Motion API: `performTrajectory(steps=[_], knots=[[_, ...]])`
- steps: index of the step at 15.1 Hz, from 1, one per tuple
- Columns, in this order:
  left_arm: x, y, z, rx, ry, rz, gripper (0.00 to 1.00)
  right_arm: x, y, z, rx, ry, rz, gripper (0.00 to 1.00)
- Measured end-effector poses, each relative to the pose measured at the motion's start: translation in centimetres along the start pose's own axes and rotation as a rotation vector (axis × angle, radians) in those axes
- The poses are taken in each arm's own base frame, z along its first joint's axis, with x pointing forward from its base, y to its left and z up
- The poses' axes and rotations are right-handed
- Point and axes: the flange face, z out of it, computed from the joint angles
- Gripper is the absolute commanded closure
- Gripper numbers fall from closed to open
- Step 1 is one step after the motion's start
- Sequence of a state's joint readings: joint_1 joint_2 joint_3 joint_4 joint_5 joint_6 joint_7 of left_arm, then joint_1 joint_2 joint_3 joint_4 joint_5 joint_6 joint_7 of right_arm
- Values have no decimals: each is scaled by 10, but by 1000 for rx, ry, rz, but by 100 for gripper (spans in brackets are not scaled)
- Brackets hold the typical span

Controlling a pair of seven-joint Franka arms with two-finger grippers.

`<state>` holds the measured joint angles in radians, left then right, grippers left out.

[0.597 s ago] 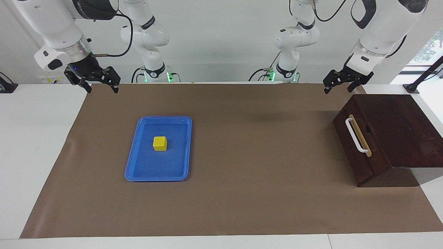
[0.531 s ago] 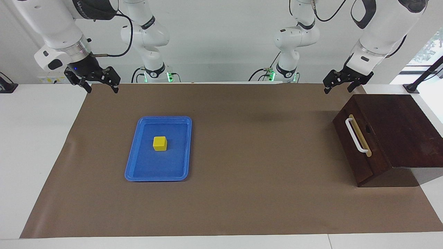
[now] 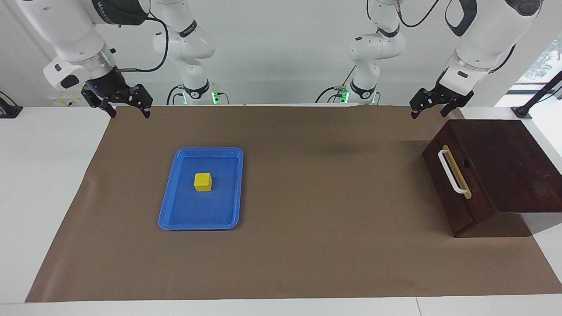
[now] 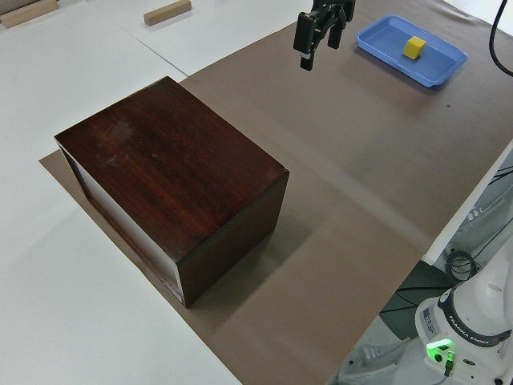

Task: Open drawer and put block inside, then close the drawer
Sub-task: 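Move the right gripper toward the yellow block in the blue tray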

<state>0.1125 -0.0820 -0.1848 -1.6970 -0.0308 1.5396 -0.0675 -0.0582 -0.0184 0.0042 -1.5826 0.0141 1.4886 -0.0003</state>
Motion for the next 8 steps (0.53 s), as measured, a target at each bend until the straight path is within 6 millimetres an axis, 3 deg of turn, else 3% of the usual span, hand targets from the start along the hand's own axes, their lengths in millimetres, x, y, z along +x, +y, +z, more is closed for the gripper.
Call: performTrajectory(steps=[4,8], knots=[[0,0,0,0,0,0,0,1,2,13,21,-21,169,0],[0,0,0,0,0,0,0,12,-12,70,175,-107,510,0]])
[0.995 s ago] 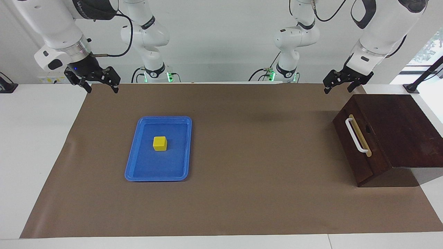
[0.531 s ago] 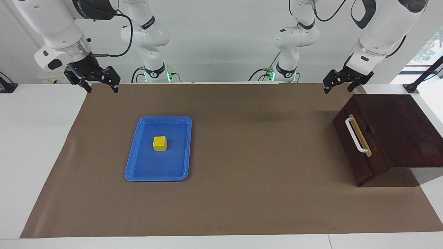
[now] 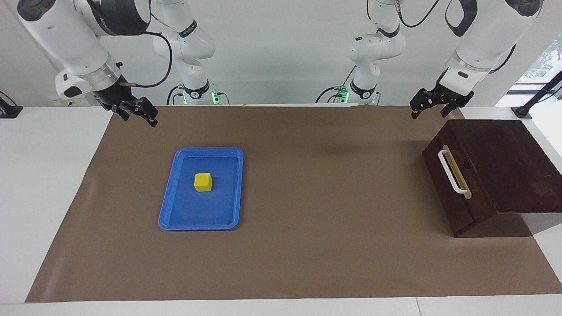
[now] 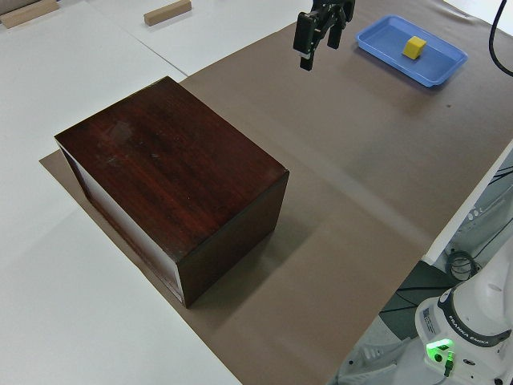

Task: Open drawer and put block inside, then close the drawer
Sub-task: 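Move the right gripper toward the yellow block in the blue tray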

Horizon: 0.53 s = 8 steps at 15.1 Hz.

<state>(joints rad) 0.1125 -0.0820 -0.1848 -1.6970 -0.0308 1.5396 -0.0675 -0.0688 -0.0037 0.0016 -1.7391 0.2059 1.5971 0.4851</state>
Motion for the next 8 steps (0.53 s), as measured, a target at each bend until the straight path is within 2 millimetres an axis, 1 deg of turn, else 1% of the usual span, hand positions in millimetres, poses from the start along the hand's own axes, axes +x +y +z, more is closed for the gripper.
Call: performTrajectory(steps=[3,6,7,8], knots=[[0,0,0,0,0,0,0,25,-1,55,123,-104,280,0],[0,0,0,0,1,0,0,54,11,114,231,-207,505,0],[0,0,0,0,3,0,0,59,14,130,255,-235,564,0],[1,0,-1,0,6,0,0,62,16,142,273,-264,610,0]])
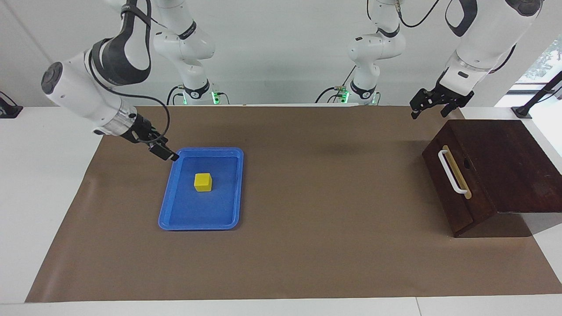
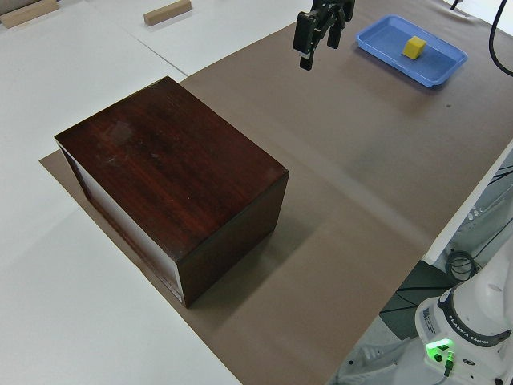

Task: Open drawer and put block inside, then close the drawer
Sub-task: 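Move the right gripper toward the yellow block in the blue tray, then grasp the yellow block with the right gripper while the left gripper pulls the drawer open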

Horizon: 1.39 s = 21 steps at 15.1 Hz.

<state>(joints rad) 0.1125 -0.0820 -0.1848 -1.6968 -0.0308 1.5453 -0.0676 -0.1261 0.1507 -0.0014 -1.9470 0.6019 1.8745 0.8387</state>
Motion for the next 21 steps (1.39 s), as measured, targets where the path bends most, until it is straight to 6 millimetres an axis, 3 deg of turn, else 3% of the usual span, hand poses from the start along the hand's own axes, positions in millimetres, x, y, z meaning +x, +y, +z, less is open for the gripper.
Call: performTrajectory(steps=[7,10,13,17,21], knots=[[13,2,-7,51,114,15,0,57,12,71,-22,-135,172,0],[26,-5,7,137,114,31,0,66,15,89,-45,-154,190,0],[48,-4,43,257,70,78,0,71,15,95,-42,-157,197,0],[84,7,105,384,32,167,0,71,15,96,-37,-166,203,0],[104,-4,152,403,51,189,0,70,18,100,-45,-173,204,0]])
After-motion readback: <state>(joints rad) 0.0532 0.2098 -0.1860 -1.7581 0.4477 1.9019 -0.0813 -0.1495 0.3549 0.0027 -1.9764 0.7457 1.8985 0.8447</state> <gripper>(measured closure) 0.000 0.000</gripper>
